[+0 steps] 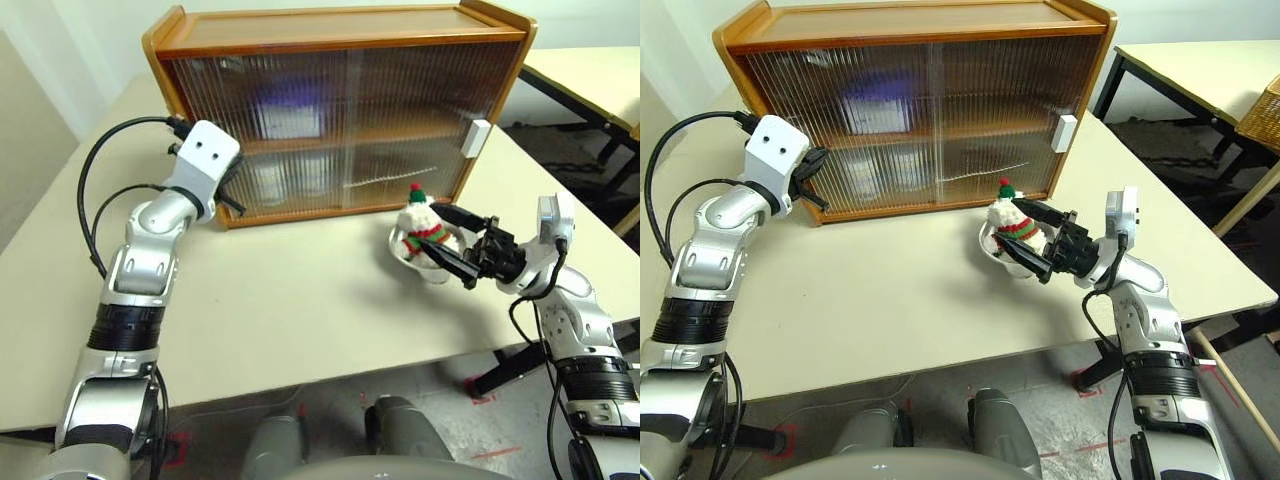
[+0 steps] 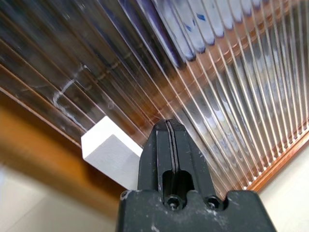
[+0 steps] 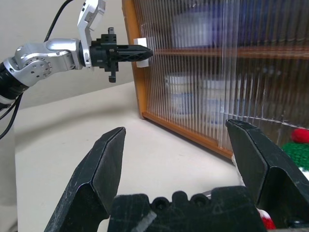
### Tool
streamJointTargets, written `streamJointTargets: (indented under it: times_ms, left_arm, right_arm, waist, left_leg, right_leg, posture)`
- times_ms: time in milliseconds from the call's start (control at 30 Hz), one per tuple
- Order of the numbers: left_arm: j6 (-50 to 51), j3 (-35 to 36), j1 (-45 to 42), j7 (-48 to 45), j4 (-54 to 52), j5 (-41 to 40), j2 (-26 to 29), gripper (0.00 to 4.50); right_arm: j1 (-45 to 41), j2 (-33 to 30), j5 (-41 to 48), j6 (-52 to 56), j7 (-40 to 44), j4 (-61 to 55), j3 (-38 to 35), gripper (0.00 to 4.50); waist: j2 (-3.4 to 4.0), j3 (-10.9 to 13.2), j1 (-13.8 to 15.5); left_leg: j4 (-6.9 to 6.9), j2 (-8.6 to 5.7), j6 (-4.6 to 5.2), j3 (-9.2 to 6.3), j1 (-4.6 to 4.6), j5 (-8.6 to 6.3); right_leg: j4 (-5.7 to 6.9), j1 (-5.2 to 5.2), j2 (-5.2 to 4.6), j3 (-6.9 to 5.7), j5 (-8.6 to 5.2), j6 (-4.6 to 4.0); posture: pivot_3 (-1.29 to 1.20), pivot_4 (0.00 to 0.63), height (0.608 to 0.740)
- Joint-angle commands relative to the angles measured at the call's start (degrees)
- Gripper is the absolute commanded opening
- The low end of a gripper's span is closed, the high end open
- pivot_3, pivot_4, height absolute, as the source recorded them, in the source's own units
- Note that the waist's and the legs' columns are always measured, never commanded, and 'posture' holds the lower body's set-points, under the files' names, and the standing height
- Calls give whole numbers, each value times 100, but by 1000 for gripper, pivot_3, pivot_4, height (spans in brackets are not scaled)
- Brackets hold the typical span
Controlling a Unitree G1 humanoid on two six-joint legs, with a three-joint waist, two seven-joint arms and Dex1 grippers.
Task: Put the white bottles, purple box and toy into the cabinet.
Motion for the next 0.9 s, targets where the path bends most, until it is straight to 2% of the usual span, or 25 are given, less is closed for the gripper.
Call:
streamJointTargets:
  times_ms: [33, 233, 333, 367, 467, 533, 567, 733, 767, 867, 900]
  left_arm:
    - [182, 228, 138, 25, -70, -1, 209, 34]
    - [360, 318, 216, 45, -316, -123, 221, 34]
    - [306, 351, 174, -285, -508, -691, -30, 34]
    - [223, 330, 191, -516, -570, -949, -118, 195]
    - [122, 444, 289, -869, -738, -1568, -367, 991]
    - [162, 592, 347, -1017, -868, -1983, -505, 1736]
    - [237, 665, 393, -1189, -943, -2272, -543, 2249]
    - [327, 833, 977, -2359, -1204, -3368, -286, 4032]
    - [309, 850, 1129, -2565, -1224, -3506, -214, 4466]
    - [117, 859, 1506, -3050, -1202, -3699, -23, 4500]
    - [61, 859, 1614, -3174, -1191, -3735, 20, 4500]
  right_arm:
    - [-106, -28, -15, 8, 95, 125, 25, 4500]
    - [-184, -24, -31, 17, 142, 199, 31, 4500]
    - [-192, -60, -25, 22, 143, 231, -6, 4500]
    - [-197, -93, -23, 26, 147, 252, -30, 4500]
    - [-202, -213, 21, 74, 176, 292, -110, 4500]
    - [-202, -299, 52, 90, 183, 310, -174, 4500]
    - [-211, -339, 77, 97, 170, 316, -219, 4500]
    - [-285, -644, 279, 257, 141, 387, -612, 4500]
    - [-308, -740, 307, 311, 129, 417, -706, 4107]
    - [-391, -956, 328, 349, 5, 587, -980, 3224]
    - [-427, -1016, 278, 309, -76, 665, -1056, 2790]
  waist:
    - [0, 0, 1]
    - [-1, 0, -4]
    - [-1, 1, 13]
    - [-2, 1, 28]
    - [-2, 1, 120]
    - [-2, 1, 165]
    - [-3, 1, 175]
    - [0, -2, 202]
    - [0, -2, 209]
    - [-1, -2, 247]
    - [-2, -2, 263]
  left_leg:
    - [-7, 0, 0, 0, 0, 0]
    - [-21, 17, -9, -3, -4, -5]
    - [-21, 24, -10, -5, -2, -6]
    - [-21, 24, -10, -4, -2, -6]
    - [-20, 15, -10, -1, -10, -6]
    - [-20, 7, -10, 2, -16, -6]
    - [-19, 3, -10, 5, -25, -6]
    - [-15, -1, -6, 5, -94, -3]
    - [-15, -2, -3, 4, -99, -2]
    - [-17, 2, 0, 0, -99, -3]
    - [-17, 2, 1, 0, -99, -3]
  right_leg:
    - [-4, 0, -1, -1, 0, 0]
    - [-12, -3, -4, 7, -6, -11]
    - [-12, -6, -1, -1, -8, -14]
    - [-12, -10, 0, -4, -8, -15]
    - [-16, -14, 2, -7, -8, -14]
    - [-21, -15, 0, -5, -10, -10]
    - [-24, -22, -6, -7, -11, -9]
    - [-32, -78, -11, -6, 8, -19]
    - [-31, -84, -10, -8, 10, -20]
    - [-30, -85, -5, -12, 5, -26]
    - [-31, -85, -5, -12, 3, -28]
  posture:
    - [99, 0, 740]
    - [114, 0, 740]
    - [121, 0, 740]
    - [122, 0, 740]
    - [118, 0, 740]
    - [118, 0, 740]
    - [118, 0, 740]
    - [119, 0, 740]
    - [122, 0, 740]
    - [117, 0, 740]
    - [114, 0, 740]
